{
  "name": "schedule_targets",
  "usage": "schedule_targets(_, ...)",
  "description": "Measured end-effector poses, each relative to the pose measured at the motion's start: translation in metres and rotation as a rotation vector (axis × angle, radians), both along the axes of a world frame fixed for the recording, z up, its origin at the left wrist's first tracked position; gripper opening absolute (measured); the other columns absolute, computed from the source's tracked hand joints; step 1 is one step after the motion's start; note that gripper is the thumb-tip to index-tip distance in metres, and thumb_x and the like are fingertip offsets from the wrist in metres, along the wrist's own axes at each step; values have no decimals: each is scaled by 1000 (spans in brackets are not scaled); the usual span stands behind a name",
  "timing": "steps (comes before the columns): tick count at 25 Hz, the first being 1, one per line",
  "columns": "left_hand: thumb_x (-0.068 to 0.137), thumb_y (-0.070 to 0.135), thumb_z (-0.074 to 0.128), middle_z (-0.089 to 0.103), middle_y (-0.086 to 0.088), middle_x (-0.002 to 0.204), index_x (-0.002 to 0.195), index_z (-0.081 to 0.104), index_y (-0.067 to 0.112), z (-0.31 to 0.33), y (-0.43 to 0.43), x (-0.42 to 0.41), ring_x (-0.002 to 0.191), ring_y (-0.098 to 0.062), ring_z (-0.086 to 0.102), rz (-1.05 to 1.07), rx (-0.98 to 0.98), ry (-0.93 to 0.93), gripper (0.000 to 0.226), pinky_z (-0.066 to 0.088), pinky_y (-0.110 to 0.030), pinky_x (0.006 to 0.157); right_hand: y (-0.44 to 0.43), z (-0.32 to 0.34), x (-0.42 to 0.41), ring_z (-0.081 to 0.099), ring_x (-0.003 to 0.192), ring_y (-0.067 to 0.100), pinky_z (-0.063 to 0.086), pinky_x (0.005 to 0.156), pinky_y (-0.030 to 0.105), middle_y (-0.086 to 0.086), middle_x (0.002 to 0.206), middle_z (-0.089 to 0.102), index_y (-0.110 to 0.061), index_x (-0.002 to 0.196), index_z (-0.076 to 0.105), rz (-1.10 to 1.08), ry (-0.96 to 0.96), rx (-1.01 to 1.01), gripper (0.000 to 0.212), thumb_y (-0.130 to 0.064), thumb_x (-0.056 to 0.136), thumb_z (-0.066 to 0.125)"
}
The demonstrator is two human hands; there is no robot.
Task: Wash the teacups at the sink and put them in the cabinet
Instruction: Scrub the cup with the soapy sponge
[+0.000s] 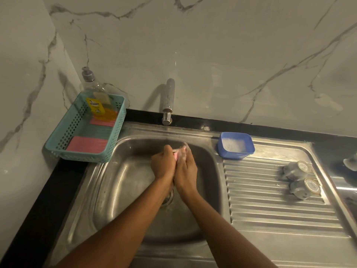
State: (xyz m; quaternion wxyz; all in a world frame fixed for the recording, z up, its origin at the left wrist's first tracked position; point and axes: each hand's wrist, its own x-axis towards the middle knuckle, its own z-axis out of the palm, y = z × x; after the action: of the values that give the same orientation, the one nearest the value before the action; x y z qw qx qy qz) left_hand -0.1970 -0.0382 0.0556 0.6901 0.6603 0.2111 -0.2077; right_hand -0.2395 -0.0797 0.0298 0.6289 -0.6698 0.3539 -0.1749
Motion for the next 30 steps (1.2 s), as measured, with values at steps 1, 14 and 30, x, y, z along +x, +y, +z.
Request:
schedule_targets(1, 92, 21, 52, 66, -6, 63, 65, 63, 10, -2, 0, -3, 62, -23, 65, -18, 19, 11, 32, 48, -31, 58, -13, 1, 5, 69, 84, 14, 57, 75, 33, -2, 88, 72, -19, 109, 66, -30, 72, 124, 32, -32, 109, 37)
schedule_targets(14, 93, 32, 52, 73, -11, 76, 74, 68, 10, -13, 8, 5, 70, -25, 72, -103, -105, 110, 33, 52, -31, 63, -29, 23, 1, 71, 82, 24, 54, 86, 41, 12, 91, 75, -11, 93, 67, 61, 145, 638, 39, -38, 107, 41)
schedule_targets(30, 97, 27, 49, 68, -14, 85, 96, 70, 5, -6, -6, -17, 79, -27, 67, -16, -213, 161, 31, 52, -32, 63, -23, 9, 6, 69, 81, 17, 57, 69, 32, 4, 89, 72, -13, 99, 66, 84, 182, 8, 25, -22, 105, 43)
